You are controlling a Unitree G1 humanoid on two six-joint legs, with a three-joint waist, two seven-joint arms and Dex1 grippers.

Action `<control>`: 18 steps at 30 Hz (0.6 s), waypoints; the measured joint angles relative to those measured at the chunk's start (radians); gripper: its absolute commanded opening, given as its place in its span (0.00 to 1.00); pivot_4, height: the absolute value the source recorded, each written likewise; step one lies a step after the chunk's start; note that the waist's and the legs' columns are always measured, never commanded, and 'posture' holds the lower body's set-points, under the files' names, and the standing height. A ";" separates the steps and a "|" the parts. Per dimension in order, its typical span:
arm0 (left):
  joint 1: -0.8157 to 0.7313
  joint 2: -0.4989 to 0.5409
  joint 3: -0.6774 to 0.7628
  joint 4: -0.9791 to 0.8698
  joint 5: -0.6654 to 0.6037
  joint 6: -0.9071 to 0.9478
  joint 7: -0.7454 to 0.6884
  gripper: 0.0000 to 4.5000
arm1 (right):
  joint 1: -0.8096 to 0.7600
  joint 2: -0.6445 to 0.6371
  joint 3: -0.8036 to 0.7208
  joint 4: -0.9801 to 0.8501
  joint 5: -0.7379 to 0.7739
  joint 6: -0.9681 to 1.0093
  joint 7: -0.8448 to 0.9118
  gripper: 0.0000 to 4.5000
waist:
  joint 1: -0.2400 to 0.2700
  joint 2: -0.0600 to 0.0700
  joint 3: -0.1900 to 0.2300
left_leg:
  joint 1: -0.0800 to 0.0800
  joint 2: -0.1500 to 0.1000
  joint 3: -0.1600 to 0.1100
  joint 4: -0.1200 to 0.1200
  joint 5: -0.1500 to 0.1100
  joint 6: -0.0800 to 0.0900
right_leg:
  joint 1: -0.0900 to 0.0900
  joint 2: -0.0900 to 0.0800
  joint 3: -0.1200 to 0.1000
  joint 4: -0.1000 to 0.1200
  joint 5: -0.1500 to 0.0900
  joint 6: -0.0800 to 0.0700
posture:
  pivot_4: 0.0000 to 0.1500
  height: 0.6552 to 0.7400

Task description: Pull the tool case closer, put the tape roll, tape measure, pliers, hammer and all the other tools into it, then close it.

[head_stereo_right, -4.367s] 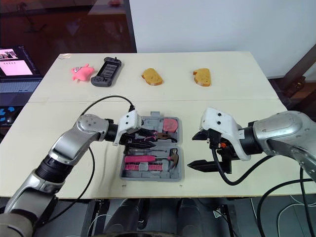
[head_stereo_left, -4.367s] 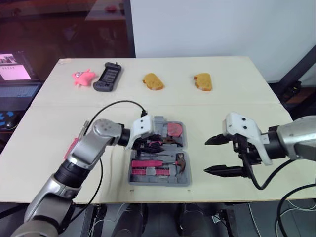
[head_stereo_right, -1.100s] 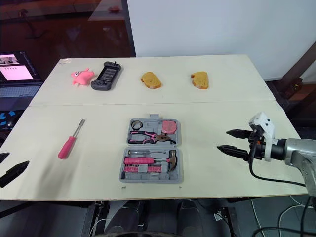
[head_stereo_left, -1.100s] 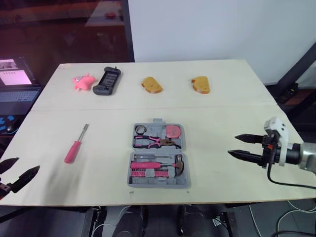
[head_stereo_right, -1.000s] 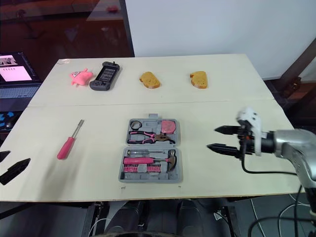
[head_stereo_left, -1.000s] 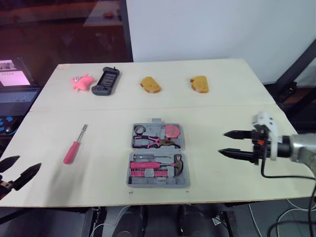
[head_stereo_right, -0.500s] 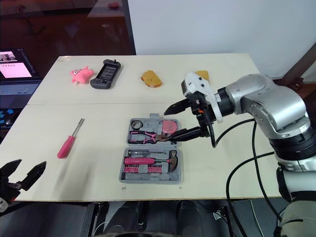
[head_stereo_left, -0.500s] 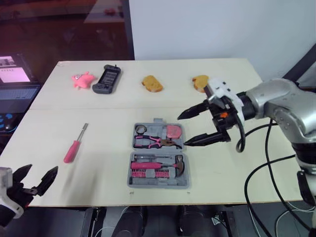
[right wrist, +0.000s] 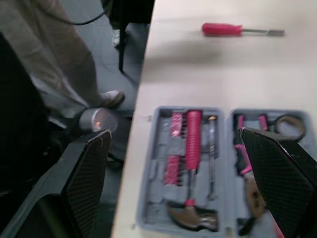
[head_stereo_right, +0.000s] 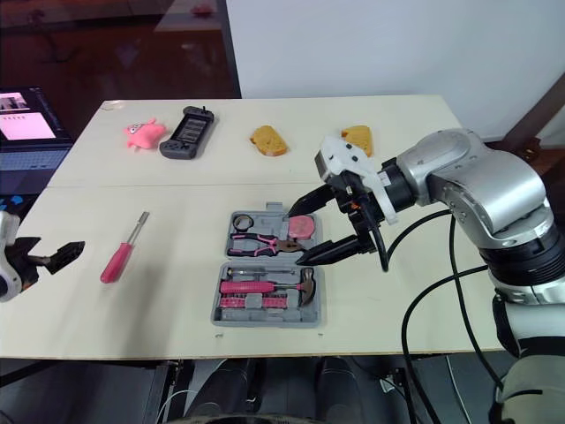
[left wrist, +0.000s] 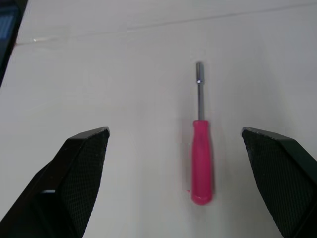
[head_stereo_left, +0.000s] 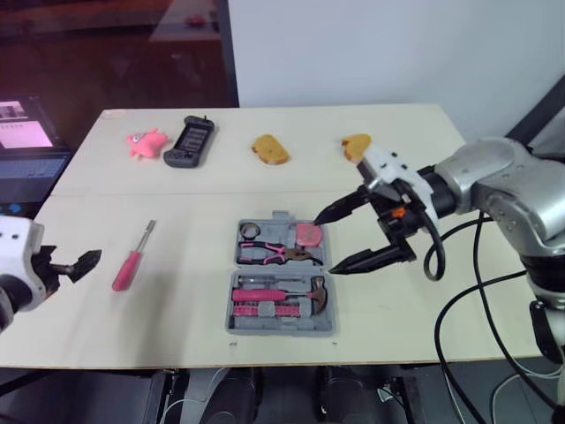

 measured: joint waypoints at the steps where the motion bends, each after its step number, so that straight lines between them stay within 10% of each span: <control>1: -0.031 0.014 -0.031 0.036 0.012 -0.001 -0.017 1.00 | 0.004 -0.001 -0.007 -0.013 0.007 0.009 -0.009 1.00 | -0.003 0.000 0.000 | 0.000 0.000 0.000 0.000 0.000 0.000 | 0.000 0.000 0.000 0.000 0.000 0.000 | 1.00 1.00; 18: -0.610 0.005 -0.583 0.734 0.362 -0.096 -0.336 1.00 | 0.096 -0.038 -0.164 -0.175 0.159 0.171 -0.215 1.00 | -0.022 -0.001 0.001 | -0.001 0.001 0.002 0.001 0.000 -0.002 | -0.007 0.000 0.003 0.011 0.001 0.001 | 1.00 1.00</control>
